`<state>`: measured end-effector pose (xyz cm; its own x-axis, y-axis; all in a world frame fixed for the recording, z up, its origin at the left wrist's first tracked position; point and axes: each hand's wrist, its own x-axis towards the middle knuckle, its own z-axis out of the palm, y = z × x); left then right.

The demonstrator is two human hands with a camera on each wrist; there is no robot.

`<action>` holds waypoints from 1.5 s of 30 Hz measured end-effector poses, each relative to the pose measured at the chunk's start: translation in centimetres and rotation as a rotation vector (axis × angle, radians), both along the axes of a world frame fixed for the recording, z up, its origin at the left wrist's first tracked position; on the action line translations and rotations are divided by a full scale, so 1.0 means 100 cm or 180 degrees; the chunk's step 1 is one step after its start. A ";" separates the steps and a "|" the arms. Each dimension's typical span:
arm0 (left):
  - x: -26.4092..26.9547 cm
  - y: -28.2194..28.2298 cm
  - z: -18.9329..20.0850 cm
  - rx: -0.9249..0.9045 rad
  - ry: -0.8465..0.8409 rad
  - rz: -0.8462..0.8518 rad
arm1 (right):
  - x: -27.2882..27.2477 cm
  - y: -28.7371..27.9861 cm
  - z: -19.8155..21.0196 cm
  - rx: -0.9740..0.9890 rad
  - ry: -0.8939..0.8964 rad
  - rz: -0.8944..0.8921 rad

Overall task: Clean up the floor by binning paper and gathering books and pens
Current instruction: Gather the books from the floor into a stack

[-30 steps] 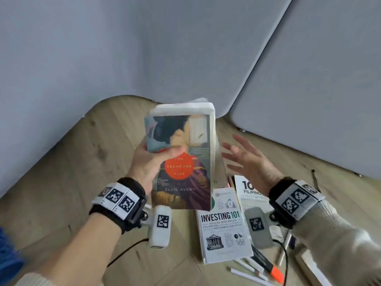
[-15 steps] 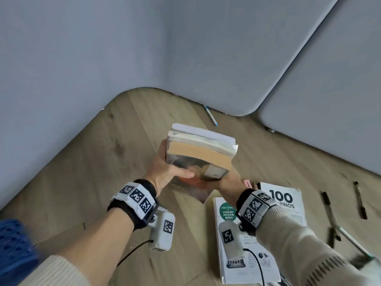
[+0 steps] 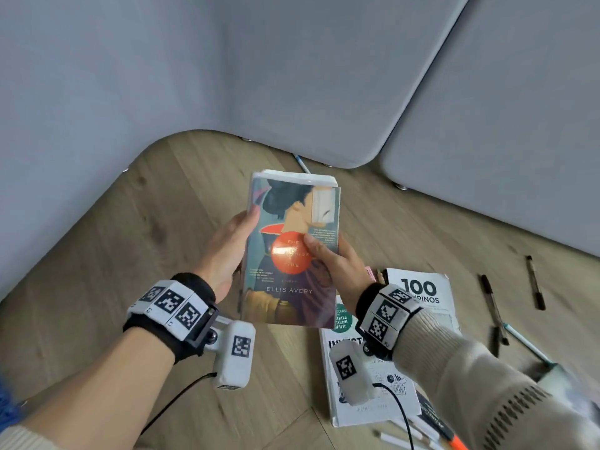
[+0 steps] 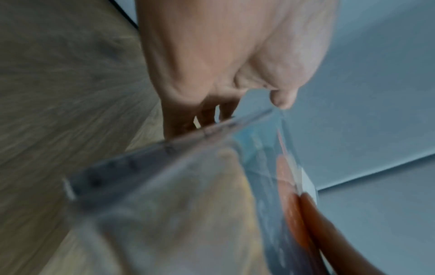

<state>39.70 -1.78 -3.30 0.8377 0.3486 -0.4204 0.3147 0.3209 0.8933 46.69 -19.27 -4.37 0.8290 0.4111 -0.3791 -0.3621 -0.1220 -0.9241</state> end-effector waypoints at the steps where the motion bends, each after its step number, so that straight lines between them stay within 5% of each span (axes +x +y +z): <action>1: -0.005 0.001 -0.001 -0.0140 0.0054 -0.0026 | -0.001 -0.005 0.003 0.0052 0.0097 -0.0014; 5: -0.023 -0.005 -0.008 -0.0408 0.0209 -0.0098 | -0.004 -0.029 0.015 0.0260 0.0418 -0.0090; 11: -0.032 -0.022 -0.012 0.0041 0.0307 0.0367 | -0.013 -0.050 0.030 0.0398 0.0762 -0.0276; 17: -0.043 0.002 0.001 0.1028 0.0365 0.1092 | -0.008 -0.059 0.050 0.0023 0.0162 -0.0771; 20: -0.053 0.019 0.019 0.0508 0.0117 0.1204 | -0.002 -0.067 0.056 -0.0051 -0.0075 -0.0968; 23: -0.061 0.008 0.030 -0.0207 0.0325 0.0522 | -0.008 -0.064 0.065 0.0099 0.0097 -0.0718; 30: -0.069 -0.026 0.001 -0.1715 0.0105 -0.0138 | -0.030 -0.044 0.083 0.0296 0.0522 0.0060; 37: -0.072 -0.006 -0.008 -0.1133 0.0335 0.0138 | -0.019 -0.063 0.098 -0.0130 -0.0443 -0.0601; 41: -0.068 -0.003 -0.009 -0.0850 0.0227 0.0507 | -0.014 -0.082 0.121 0.0591 0.0096 -0.0702; 45: -0.056 -0.032 0.013 -0.1116 0.0056 0.0015 | -0.034 -0.055 0.097 0.0417 0.0208 -0.0092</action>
